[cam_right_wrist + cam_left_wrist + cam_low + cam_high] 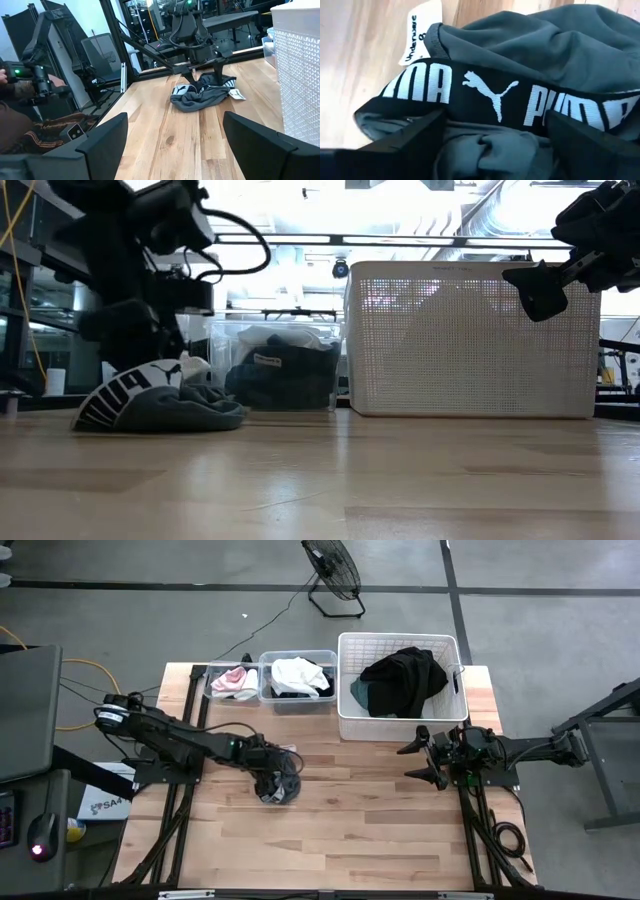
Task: Pick & Place Cloths
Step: Put the gray boxer into the left transparent bin
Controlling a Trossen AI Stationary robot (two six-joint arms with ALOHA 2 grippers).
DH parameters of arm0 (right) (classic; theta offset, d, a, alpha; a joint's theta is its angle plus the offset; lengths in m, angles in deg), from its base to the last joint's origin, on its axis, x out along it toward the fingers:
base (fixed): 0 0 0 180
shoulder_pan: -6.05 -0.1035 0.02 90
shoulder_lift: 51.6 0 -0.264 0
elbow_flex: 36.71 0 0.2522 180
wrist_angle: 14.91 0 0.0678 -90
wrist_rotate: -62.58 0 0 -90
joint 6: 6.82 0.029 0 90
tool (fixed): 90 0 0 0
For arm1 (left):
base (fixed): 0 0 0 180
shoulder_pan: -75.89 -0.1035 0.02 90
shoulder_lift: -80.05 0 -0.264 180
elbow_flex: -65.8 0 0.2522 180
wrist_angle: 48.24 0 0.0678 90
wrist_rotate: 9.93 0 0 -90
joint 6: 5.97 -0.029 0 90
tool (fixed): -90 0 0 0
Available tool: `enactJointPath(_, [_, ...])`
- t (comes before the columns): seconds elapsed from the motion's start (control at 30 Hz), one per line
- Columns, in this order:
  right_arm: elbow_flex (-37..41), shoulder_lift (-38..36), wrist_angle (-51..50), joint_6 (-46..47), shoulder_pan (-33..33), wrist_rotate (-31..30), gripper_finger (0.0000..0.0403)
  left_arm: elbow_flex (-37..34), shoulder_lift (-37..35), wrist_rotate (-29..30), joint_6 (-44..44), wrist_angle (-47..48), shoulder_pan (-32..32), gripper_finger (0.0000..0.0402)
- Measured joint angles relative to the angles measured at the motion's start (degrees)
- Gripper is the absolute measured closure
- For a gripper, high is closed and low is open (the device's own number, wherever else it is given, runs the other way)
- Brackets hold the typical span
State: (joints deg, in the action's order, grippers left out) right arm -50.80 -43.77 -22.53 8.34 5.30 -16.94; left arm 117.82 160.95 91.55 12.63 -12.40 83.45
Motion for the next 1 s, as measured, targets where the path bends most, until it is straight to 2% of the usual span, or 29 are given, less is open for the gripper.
enactJointPath(0.13, [-0.01, 0.01, -0.01, 0.00, -0.01, 0.00, 0.0085, -2.54, 0.36, -0.14, 1.87, -3.72, 0.02, 0.0102])
enactJointPath(0.23, [0.01, 0.01, -0.01, 0.00, -0.01, 0.00, 0.0085, -3.47, 0.77, -1.10, 2.68, -5.82, 0.00, 0.0148])
enactJointPath(0.37, [-0.01, 0.01, -0.01, 0.00, 0.00, 0.00, 0.0085, -3.73, 0.89, -2.69, 2.70, -8.48, 0.00, 0.0241])
enactJointPath(0.5, [0.01, 0.01, 0.01, 0.00, -0.01, -0.01, 0.0085, -3.80, 0.96, -4.63, 2.53, -11.61, -0.04, 0.0365])
enactJointPath(0.53, [-0.01, 0.01, -0.01, 0.00, 0.00, 0.00, 0.0085, -3.80, 1.02, -5.13, 2.40, -12.42, -0.04, 0.0376])
enactJointPath(0.63, [0.01, 0.01, 0.00, 0.00, -0.01, -0.01, 0.0085, -3.67, 0.79, -6.99, 0.95, -14.25, 0.07, 0.0376])
enactJointPath(0.77, [-0.01, 0.01, -0.01, 0.00, -0.01, 0.00, 0.0085, -1.14, -3.25, -8.18, -4.20, -14.92, 1.33, 0.0376])
enactJointPath(1.0, [0.01, 0.01, -0.01, 0.00, 0.00, 0.00, 0.0085, 1.08, -16.70, -8.48, -13.80, -14.38, 1.46, 0.0376])
